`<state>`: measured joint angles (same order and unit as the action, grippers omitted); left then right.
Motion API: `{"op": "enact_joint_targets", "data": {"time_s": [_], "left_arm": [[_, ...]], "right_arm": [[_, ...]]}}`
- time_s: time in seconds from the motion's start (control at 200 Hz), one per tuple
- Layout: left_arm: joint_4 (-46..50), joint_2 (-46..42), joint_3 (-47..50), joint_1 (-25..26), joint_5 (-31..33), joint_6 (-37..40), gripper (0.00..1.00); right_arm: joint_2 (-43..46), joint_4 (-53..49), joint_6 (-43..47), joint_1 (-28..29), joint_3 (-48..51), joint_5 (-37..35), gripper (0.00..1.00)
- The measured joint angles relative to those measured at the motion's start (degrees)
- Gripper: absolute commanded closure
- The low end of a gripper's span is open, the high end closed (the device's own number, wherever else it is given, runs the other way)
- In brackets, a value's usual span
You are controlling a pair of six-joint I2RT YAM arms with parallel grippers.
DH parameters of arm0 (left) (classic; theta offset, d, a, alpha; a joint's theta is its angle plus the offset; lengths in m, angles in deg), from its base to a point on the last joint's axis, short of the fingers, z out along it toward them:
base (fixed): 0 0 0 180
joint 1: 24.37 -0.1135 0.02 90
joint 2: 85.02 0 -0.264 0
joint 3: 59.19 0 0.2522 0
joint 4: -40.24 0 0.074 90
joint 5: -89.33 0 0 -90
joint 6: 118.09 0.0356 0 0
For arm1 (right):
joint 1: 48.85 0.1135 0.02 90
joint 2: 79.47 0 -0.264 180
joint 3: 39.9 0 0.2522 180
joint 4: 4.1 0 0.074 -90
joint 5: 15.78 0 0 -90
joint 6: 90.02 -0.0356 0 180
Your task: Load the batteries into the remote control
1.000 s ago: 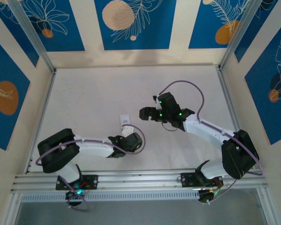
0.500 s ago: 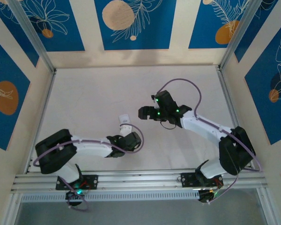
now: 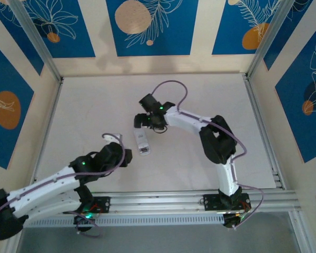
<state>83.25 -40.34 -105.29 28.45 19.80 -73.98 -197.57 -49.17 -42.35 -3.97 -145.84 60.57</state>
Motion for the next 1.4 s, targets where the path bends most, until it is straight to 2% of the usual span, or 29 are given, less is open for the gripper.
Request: {"op": "enact_joint_targets", "data": {"time_s": [0.125, 0.25, 0.35, 0.43, 0.46, 0.605, 0.765, 0.92, 1.03, 1.145, 1.401], "left_arm": [[5.03, -5.60, 0.37, -3.26, -3.13, 1.57, 0.57], [7.10, -6.71, 0.79, -6.25, -7.08, 3.48, 0.57], [7.67, -6.29, 1.36, -6.49, -9.25, 4.52, 0.56], [7.63, -5.97, 1.62, -6.58, -10.47, 5.44, 0.56], [7.48, -5.95, 1.70, -6.64, -10.88, 5.79, 0.56], [4.83, -4.11, 1.97, -6.95, -14.36, 8.96, 0.56], [-0.09, 1.44, 1.97, -6.97, -18.23, 14.91, 0.56], [-5.31, 8.24, 1.97, -7.19, -20.59, 19.85, 0.56], [-8.98, 13.25, 1.92, -7.43, -21.86, 22.12, 0.56], [-11.08, 19.74, 0.76, -7.54, -21.86, 22.71, 0.56], [-14.25, 30.32, -4.17, -7.61, -20.02, 20.24, 0.55]], "right_arm": [[-5.31, -2.62, 0.00, 2.97, -4.04, -2.19, 0.11], [-9.35, -5.33, -0.15, 4.79, -6.62, -4.59, 0.19], [-9.86, -6.93, -0.85, 5.38, -7.56, -6.49, 0.34], [-9.86, -7.58, -2.34, 5.38, -7.58, -6.71, 0.59], [-9.86, -7.93, -3.48, 5.31, -7.69, -6.86, 0.64], [-7.39, -13.14, -13.94, 3.65, -8.31, -8.44, 0.61], [-5.20, -21.05, -28.26, 1.36, -3.28, -12.81, 0.59], [-2.58, -19.28, -33.90, -0.20, 3.85, -11.61, 0.57], [0.90, -15.43, -34.49, -0.74, 8.46, -9.94, 0.51], [8.37, -10.69, -32.65, -1.51, 16.31, -7.34, 0.45], [25.24, -7.54, -25.75, -6.03, 24.11, -3.63, 0.42]]}}
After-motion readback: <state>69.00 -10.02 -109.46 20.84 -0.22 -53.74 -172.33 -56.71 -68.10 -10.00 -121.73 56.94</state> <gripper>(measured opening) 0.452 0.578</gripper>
